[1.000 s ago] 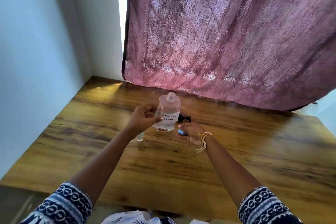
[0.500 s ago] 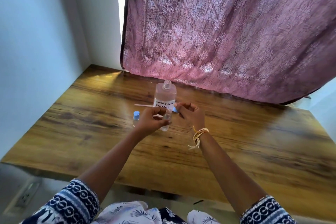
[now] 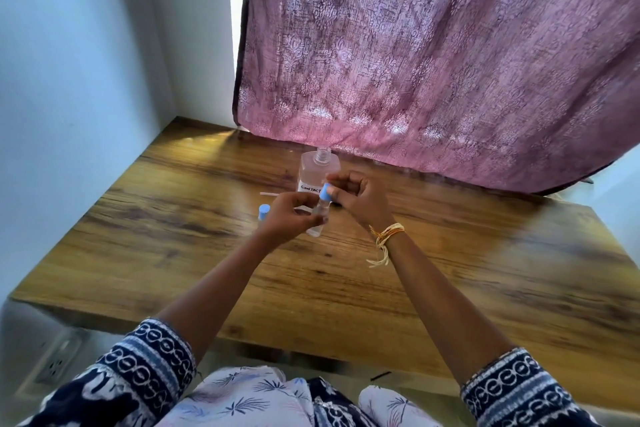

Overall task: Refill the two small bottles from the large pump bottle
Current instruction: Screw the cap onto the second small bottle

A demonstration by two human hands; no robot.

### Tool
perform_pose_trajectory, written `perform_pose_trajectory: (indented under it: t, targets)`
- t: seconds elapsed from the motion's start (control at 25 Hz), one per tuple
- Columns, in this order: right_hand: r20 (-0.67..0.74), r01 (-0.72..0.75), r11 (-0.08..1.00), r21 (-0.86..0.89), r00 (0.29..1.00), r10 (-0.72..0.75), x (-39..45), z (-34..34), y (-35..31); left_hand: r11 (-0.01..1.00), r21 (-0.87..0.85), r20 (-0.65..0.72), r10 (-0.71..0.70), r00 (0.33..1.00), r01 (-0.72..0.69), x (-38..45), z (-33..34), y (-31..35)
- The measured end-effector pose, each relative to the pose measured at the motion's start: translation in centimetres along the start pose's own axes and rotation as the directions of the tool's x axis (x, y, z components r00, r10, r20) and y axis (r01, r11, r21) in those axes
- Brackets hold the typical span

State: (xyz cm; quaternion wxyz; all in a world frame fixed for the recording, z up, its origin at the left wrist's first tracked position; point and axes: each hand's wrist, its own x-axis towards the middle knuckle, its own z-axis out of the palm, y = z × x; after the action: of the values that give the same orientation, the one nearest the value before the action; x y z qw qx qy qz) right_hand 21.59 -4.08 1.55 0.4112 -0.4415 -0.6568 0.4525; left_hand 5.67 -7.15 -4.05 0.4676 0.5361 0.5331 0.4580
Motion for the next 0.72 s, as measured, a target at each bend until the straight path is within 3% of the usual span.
perform_pose_trajectory:
  t: [0.32,0.72]
  targets:
    - [0.056,0.026,0.940,-0.339,0.998,-0.007,-0.9,-0.7,1.1,0.999,0.035,0.077,-0.003,0.997,0.000,0.3,1.6,-1.0]
    - [-0.104,-0.217,0.731,-0.646,0.975,0.198,-1.8,-1.8,4.7,0.994,0.100,0.131,-0.052,0.990,0.039,1.3,5.7,-5.9]
